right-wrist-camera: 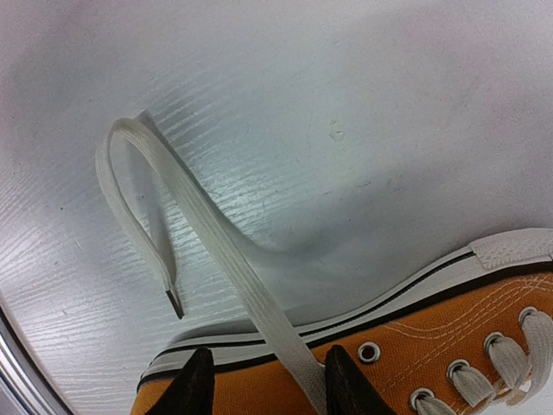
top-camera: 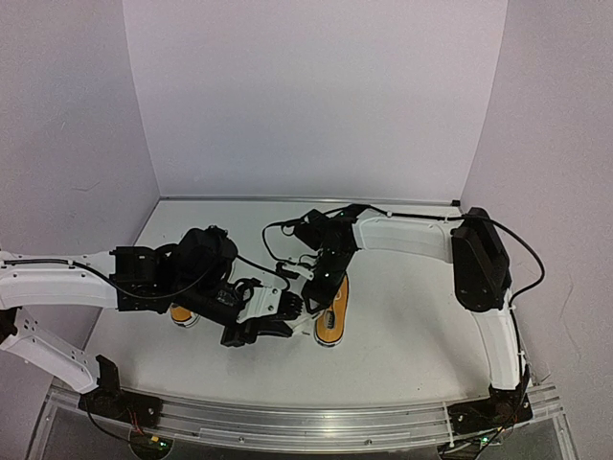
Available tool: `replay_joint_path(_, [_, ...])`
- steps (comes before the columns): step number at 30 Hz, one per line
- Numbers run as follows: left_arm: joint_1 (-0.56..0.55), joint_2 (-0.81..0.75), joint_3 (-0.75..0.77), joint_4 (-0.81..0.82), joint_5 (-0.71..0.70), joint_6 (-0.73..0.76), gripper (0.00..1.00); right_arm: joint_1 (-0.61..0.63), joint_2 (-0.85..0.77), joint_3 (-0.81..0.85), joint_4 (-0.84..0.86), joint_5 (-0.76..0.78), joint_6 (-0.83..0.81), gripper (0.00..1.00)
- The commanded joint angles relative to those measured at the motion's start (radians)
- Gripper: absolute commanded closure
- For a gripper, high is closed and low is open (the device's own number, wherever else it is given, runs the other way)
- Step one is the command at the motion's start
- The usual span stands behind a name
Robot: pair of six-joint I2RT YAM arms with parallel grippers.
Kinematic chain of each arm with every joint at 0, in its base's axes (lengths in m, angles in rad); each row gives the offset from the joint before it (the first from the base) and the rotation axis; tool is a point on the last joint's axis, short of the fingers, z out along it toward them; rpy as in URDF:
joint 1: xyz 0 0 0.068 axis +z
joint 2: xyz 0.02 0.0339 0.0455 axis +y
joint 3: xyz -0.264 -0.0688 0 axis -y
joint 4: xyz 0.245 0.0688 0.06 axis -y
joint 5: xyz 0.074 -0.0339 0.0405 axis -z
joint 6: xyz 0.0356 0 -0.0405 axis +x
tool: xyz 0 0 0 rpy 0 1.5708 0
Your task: Tie the shoes
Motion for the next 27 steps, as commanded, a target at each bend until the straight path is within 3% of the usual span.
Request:
replay_joint_path(1, [-0.005,0.009,0.051,0.004,-0.013,0.007,1.0,0.011,0.017,0.039,-0.038,0.044,-0.011,0.63])
replay_joint_path(4, [-0.005,0.018,0.047,0.008,-0.025,0.004,1.0,0.011,0.007,0.046,-0.037,0.053,-0.009,0.71])
replay_joint_path(9, [0.016,0.045,0.044,0.019,-0.047,-0.046,1.0,0.011,-0.037,0.046,-0.01,0.073,0.006,0.99])
replay_joint_path(19, [0.094,0.013,-0.063,0.168,-0.005,-0.101,1.0,0.004,-0.141,-0.026,0.064,0.074,0.027,1.0])
replay_joint_path(25, [0.103,0.039,-0.071,0.169,0.001,-0.096,1.0,-0.007,-0.172,-0.049,0.076,0.052,0.023,1.0])
replay_joint_path(27, [0.103,0.042,-0.063,0.16,0.017,-0.092,1.0,-0.007,-0.161,-0.049,0.076,0.088,0.022,0.91])
